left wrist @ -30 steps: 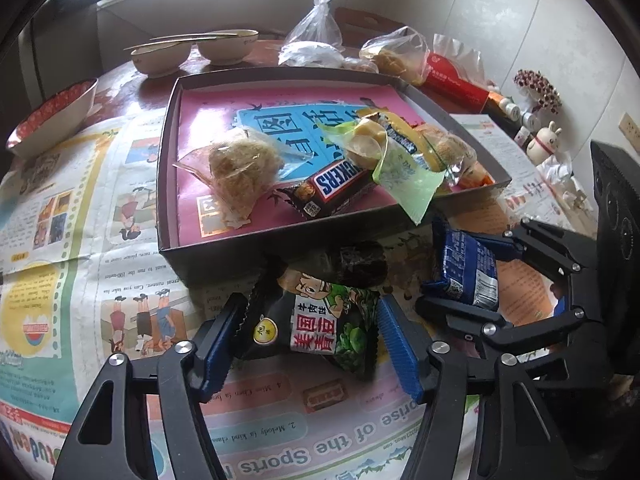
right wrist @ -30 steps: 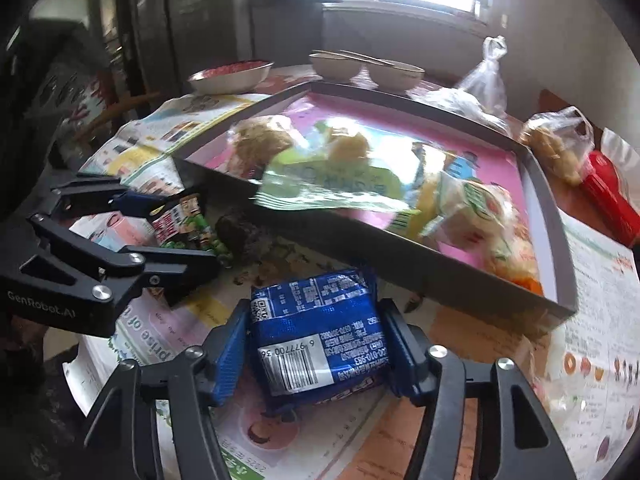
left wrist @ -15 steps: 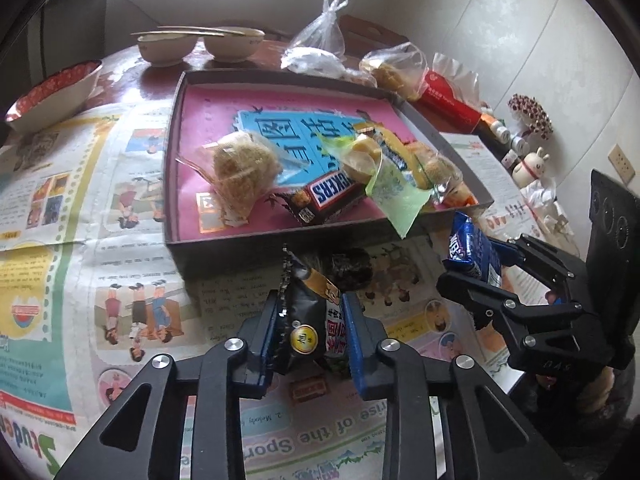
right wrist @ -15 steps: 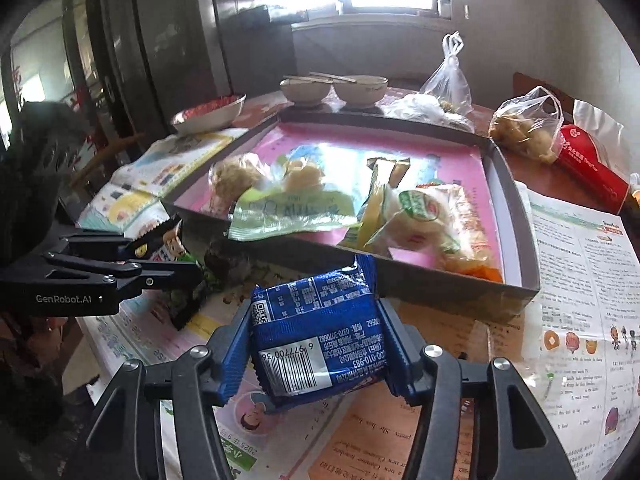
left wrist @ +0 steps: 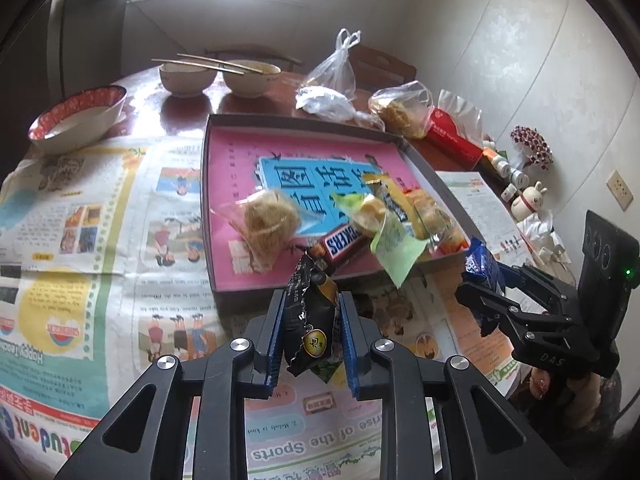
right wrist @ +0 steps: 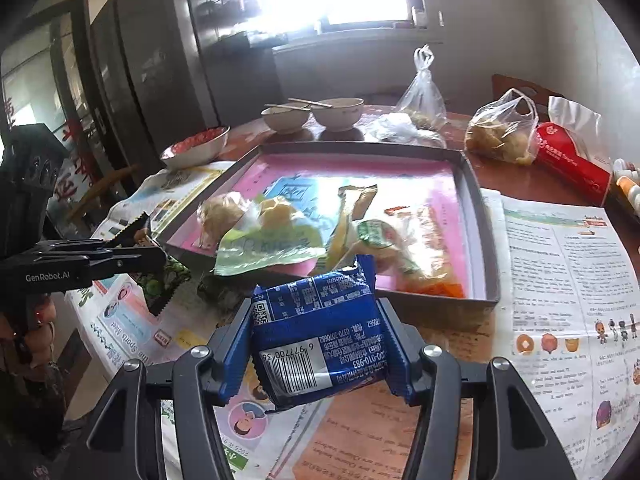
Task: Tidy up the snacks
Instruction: 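Carry the dark green bag with the left tool over the box while the right tool carries the blue packet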
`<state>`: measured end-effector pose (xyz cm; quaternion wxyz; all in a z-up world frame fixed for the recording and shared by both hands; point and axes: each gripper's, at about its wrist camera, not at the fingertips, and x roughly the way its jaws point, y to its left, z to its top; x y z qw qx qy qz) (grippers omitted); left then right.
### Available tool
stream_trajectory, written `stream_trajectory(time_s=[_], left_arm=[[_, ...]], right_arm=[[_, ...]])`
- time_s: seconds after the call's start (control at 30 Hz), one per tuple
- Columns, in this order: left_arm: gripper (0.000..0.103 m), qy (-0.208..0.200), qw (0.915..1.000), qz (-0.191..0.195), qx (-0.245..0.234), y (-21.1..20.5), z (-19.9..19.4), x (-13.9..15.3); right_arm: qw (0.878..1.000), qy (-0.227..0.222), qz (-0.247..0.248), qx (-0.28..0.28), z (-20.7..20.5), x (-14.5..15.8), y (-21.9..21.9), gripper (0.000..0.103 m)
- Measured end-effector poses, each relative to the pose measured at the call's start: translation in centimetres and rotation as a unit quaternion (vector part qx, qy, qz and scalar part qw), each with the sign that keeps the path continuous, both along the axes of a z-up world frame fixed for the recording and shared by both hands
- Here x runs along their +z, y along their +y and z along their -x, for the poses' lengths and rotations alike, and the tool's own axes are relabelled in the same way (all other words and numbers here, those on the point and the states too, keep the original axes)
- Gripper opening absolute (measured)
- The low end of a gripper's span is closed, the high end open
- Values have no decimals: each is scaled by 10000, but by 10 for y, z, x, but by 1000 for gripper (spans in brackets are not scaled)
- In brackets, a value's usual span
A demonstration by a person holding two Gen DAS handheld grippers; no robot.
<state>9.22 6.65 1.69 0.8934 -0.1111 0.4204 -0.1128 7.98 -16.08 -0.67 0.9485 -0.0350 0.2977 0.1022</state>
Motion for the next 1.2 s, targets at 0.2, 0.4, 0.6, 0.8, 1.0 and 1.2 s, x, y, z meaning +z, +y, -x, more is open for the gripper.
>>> stream_trajectory(time_s=[0.2, 0.4, 0.6, 0.8, 1.0, 1.2], left_arm=[[25, -112, 9999, 28, 39, 1, -8, 9], [25, -202, 9998, 58, 3, -3, -21, 17], [25, -238, 9997, 71, -61, -10, -36, 19], [25, -212, 9997, 53, -66, -13, -49, 19], [25, -138, 9999, 52, -71, -16, -60, 15], [25, -80, 9999, -5, -67, -18, -68, 10]], right_arm=[[9997, -145, -107, -146, 1, 9, -9, 58], [9989, -254, -194, -337, 0, 16, -22, 58], [9977, -316, -255, -543, -4, 21, -34, 58], [9965, -333, -367, -676, -13, 24, -45, 58], [9955, -301, -453, -780, -27, 27, -53, 58], [9942, -275, -518, -899, -38, 27, -61, 58]])
